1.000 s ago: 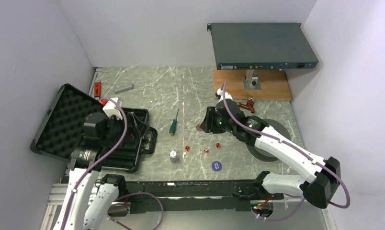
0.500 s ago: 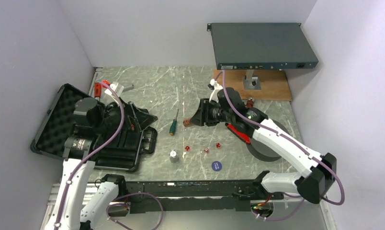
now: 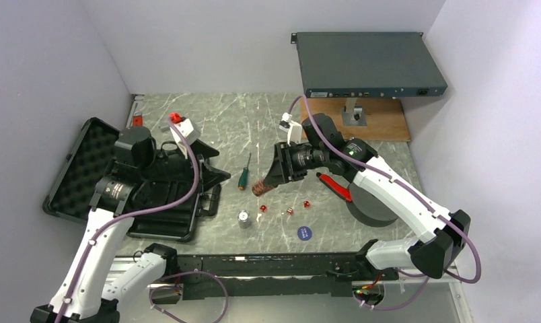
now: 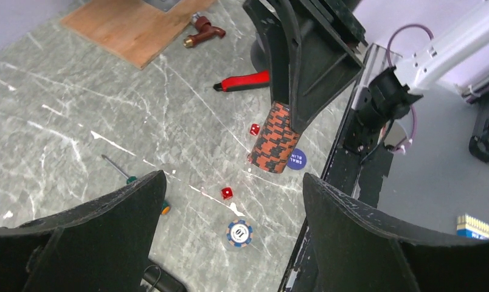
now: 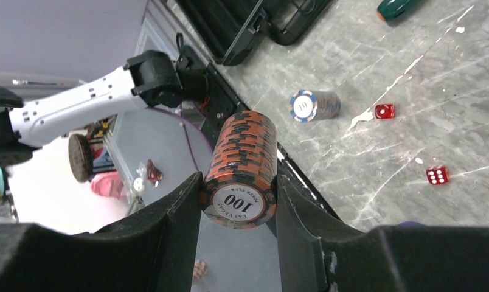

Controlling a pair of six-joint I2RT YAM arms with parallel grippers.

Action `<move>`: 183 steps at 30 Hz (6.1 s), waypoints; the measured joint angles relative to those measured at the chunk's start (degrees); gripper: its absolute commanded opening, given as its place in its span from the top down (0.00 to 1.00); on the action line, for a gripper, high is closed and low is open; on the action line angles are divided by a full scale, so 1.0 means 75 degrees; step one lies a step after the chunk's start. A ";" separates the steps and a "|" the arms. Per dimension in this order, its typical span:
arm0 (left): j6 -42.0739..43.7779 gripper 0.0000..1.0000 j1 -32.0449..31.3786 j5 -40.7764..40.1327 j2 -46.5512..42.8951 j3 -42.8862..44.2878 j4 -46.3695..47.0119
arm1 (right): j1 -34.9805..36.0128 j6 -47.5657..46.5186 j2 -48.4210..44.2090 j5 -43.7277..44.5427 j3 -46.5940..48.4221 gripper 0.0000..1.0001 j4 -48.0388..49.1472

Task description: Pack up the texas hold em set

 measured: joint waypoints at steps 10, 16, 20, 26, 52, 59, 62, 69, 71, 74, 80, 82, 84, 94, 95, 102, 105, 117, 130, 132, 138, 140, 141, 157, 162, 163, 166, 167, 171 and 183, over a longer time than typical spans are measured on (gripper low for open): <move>0.1131 0.14 -0.1387 -0.0437 0.0114 -0.0079 -0.0157 | 0.0003 -0.0367 0.0055 -0.0595 0.0149 1.00 -0.0516; 0.1396 0.17 -0.2174 -0.1005 0.0213 -0.0321 -0.0157 | 0.0000 -0.0425 0.0111 -0.0629 0.0256 1.00 -0.0560; 0.1376 0.19 -0.2600 -0.1329 0.0242 -0.0731 0.0035 | 0.0000 -0.0425 0.0111 -0.0635 0.0347 1.00 -0.0554; 0.1265 0.21 -0.3016 -0.1749 0.0519 -0.0970 0.0329 | 0.0000 -0.0423 0.0114 -0.0635 0.0370 1.00 -0.0548; 0.1454 0.40 -0.4304 -0.3019 0.1719 -0.0583 0.0761 | 0.0003 -0.0493 0.0370 -0.0629 0.0490 1.00 -0.0548; 0.1565 0.44 -0.4427 -0.3331 0.1926 -0.0551 0.0568 | 0.0003 -0.0501 0.0370 -0.0612 0.0490 1.00 -0.0545; 0.1597 0.47 -0.4465 -0.3383 0.1926 -0.0554 0.0545 | 0.0000 -0.0501 0.0370 -0.0609 0.0490 1.00 -0.0516; 0.1606 0.48 -0.4567 -0.3558 0.1891 -0.0557 0.0548 | 0.0000 -0.0495 0.0370 -0.0609 0.0490 1.00 -0.0487; 0.1629 0.53 -0.4590 -0.3605 0.1868 -0.0562 0.0554 | 0.0000 -0.0490 0.0370 -0.0609 0.0490 1.00 -0.0469; 0.1667 0.71 -0.4613 -0.3669 0.1836 -0.0568 0.0554 | 0.0000 -0.0475 0.0370 -0.0603 0.0490 1.00 -0.0411; 0.1786 1.00 -0.4634 -0.3800 0.1836 -0.0565 0.0565 | -0.0012 -0.0475 0.0370 -0.0577 0.0490 0.99 -0.0373; 0.1784 1.00 -0.4645 -0.3853 0.1836 -0.0565 0.0568 | -0.0012 -0.0478 0.0370 -0.0568 0.0490 0.73 -0.0367; 0.1778 1.00 -0.4660 -0.3908 0.1836 -0.0565 0.0574 | -0.0012 -0.0478 0.0370 -0.0548 0.0490 0.49 -0.0358; 0.1632 1.00 -0.4672 -0.4715 0.1781 -0.0761 0.0580 | -0.0006 -0.0297 0.0114 -0.0236 0.0746 0.14 -0.0341; 0.1600 1.00 -0.4672 -0.4803 0.1746 -0.0810 0.0583 | -0.0006 -0.0294 0.0076 -0.0152 0.0845 0.14 -0.0353; 0.0839 1.00 -0.4663 -0.5852 0.1247 -0.1253 0.0539 | -0.0006 -0.0277 -0.0627 0.1128 0.1186 0.14 -0.0469; 0.0289 1.00 -0.4663 -0.6624 0.1084 -0.1268 0.0513 | -0.0006 -0.0242 -0.1075 0.1839 0.1096 0.14 -0.0443; -0.1716 1.00 -0.3086 -0.8460 0.0592 -0.1480 0.0420 | -0.0006 0.0067 -0.2393 0.3620 0.0003 0.14 -0.0093; -0.5435 1.00 -0.1373 -1.0028 0.1845 -0.0160 -0.2084 | -0.0006 0.0306 -0.2454 0.3870 -0.0720 0.15 0.0082; -0.5904 1.00 -0.1174 -1.0048 0.1953 0.0000 -0.2355 | -0.0006 0.0335 -0.2451 0.3870 -0.0758 0.14 0.0082; -0.7519 1.00 -0.0682 -1.0104 0.2381 0.0702 -0.3279 | -0.0006 0.0391 -0.2457 0.3870 -0.0880 0.14 0.0090; -0.7991 1.00 -0.0533 -1.0121 0.2591 0.0985 -0.3561 | -0.0006 0.0391 -0.2457 0.3873 -0.0947 0.15 0.0082; -0.8145 1.00 -0.0455 -1.0124 0.2690 0.1107 -0.3678 | -0.0006 0.0391 -0.2457 0.3873 -0.0979 0.15 0.0082; -0.9066 1.00 0.1562 -0.8673 0.3407 0.0697 -0.3115 | -0.0006 0.0586 -0.2334 0.3867 -0.1218 0.15 0.0085; -0.9285 1.00 0.1757 -0.8309 0.3672 0.0487 -0.2786 | -0.0006 0.0647 -0.2296 0.3858 -0.1349 0.15 0.0055; -0.9346 1.00 0.1769 -0.8288 0.3742 0.0490 -0.2725 | -0.0006 0.0644 -0.2296 0.3858 -0.1352 0.15 0.0035; -0.9436 1.00 0.1839 -0.8186 0.4048 0.0507 -0.2585 | -0.0006 0.0638 -0.2294 0.3864 -0.1352 0.15 -0.0032; -0.9451 1.00 0.1871 -0.8142 0.4188 0.0536 -0.2576 | -0.0006 0.0638 -0.2288 0.3864 -0.1352 0.15 -0.0058; -0.9503 1.00 0.2034 -0.7927 0.4762 0.0647 -0.2425 | -0.0006 0.0641 -0.2267 0.3861 -0.1358 0.15 -0.0122; -0.9710 1.00 0.2483 -0.7641 0.5671 0.0813 -0.1970 | -0.0006 0.0638 -0.2264 0.3832 -0.1524 0.14 -0.0140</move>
